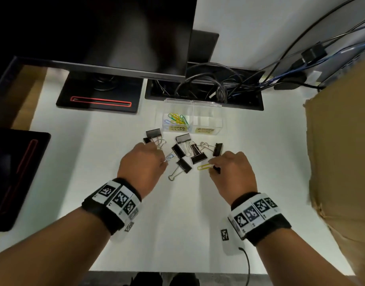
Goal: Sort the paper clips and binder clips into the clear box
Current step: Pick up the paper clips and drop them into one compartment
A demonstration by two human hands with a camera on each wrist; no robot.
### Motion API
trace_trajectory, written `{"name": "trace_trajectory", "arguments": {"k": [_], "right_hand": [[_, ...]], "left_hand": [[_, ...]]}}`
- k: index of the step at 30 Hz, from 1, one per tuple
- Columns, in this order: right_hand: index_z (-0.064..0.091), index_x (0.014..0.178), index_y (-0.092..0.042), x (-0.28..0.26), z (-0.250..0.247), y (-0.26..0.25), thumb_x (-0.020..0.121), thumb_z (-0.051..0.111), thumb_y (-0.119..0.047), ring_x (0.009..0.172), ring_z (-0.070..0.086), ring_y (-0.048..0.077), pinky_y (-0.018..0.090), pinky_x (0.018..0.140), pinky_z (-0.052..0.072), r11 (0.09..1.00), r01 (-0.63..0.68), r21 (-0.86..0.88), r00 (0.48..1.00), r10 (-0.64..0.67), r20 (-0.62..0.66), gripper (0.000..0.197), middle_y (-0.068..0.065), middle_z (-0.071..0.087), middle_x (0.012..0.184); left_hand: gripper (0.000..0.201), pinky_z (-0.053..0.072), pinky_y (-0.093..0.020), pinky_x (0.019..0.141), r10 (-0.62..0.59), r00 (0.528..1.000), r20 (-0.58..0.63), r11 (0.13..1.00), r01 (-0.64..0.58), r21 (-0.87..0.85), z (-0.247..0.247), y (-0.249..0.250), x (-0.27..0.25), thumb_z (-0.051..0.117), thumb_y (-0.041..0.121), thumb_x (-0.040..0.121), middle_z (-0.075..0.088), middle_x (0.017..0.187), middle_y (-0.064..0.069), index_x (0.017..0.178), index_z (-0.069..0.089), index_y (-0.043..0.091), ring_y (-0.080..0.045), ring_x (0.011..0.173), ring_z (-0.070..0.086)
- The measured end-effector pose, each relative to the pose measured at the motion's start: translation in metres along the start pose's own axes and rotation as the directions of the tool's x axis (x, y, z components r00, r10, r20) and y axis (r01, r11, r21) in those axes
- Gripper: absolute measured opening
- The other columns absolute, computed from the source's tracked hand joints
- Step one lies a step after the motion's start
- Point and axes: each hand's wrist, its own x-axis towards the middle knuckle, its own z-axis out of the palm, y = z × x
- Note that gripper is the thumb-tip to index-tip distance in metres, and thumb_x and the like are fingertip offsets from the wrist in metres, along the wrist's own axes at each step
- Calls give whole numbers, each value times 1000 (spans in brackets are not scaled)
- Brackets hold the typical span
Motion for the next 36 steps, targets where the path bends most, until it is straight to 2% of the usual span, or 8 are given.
{"name": "trace_trajectory", "arguments": {"k": [6, 12, 16, 20, 24, 27, 30, 36], "right_hand": [[78, 85, -25, 0, 4, -1, 73, 77, -25, 75, 53, 28, 34, 58, 47, 988, 98, -119, 995, -95, 35, 12, 0, 65, 77], [72, 73, -16, 1, 3, 0, 74, 62, -23, 73, 51, 28, 33, 54, 43, 952, 224, -208, 974, -211, 83, 13, 2, 60, 72], [67, 65, -14, 2, 4, 0, 74, 54, -20, 70, 48, 27, 29, 53, 31, 944, 269, -194, 963, -262, 61, 16, 2, 56, 67], [66, 69, -14, -1, 4, 2, 76, 52, -21, 71, 47, 26, 33, 55, 41, 967, 230, -113, 973, -229, 26, 17, 1, 55, 70], [60, 75, -17, -5, -9, 2, 80, 59, -20, 68, 50, 24, 38, 59, 48, 987, 157, 30, 987, -158, 24, 5, -1, 58, 66], [62, 82, -21, 0, -20, 0, 85, 59, -21, 65, 58, 20, 35, 64, 52, 978, 81, 191, 997, -82, 0, 4, -3, 64, 68], [69, 86, -23, 17, -32, -9, 87, 63, -21, 66, 63, 13, 27, 67, 53, 939, -7, 344, 1000, 14, -18, 6, -8, 69, 74], [73, 86, -27, 82, -39, -38, 87, 63, -26, 68, 61, -5, 18, 66, 48, 878, -107, 466, 993, 117, 8, 10, -17, 67, 71]], "left_hand": [[15, 46, -30, 49, -5, 1000, 26, 998, 3, 70, 7, -1, -4, 66, 30, 84, 63, 81, 0, 77, 72, 18, -25, 78, 56], [18, 17, -22, 43, 60, 994, 97, 980, -77, 182, 4, 2, -1, 76, 16, 61, 56, 63, -5, 58, 59, 10, -29, 59, 54], [20, 23, -21, 42, 109, 984, 138, 963, -139, 231, 3, 3, 3, 75, 13, 57, 54, 59, -4, 54, 55, 11, -27, 54, 52], [20, 21, -21, 43, 114, 985, 128, 962, -142, 234, -1, -2, 4, 74, 12, 59, 53, 61, -4, 55, 54, 10, -27, 53, 51], [12, 30, -26, 45, 139, 984, 110, 975, -155, 161, -17, -2, -3, 60, 19, 72, 55, 66, -5, 65, 53, 11, -28, 55, 48], [13, 30, -27, 50, 70, 983, 169, 982, -97, 160, -36, -4, -6, 50, 25, 79, 52, 64, 1, 70, 49, 17, -25, 57, 46], [16, 35, -28, 52, 4, 983, 185, 998, -17, 68, -57, -4, 3, 53, 32, 81, 59, 63, 2, 71, 58, 21, -23, 60, 52], [12, 55, -31, 69, -176, 983, 55, 946, 185, -265, -70, 2, 63, 65, 29, 77, 72, 72, 0, 75, 72, 19, -21, 74, 65]]}}
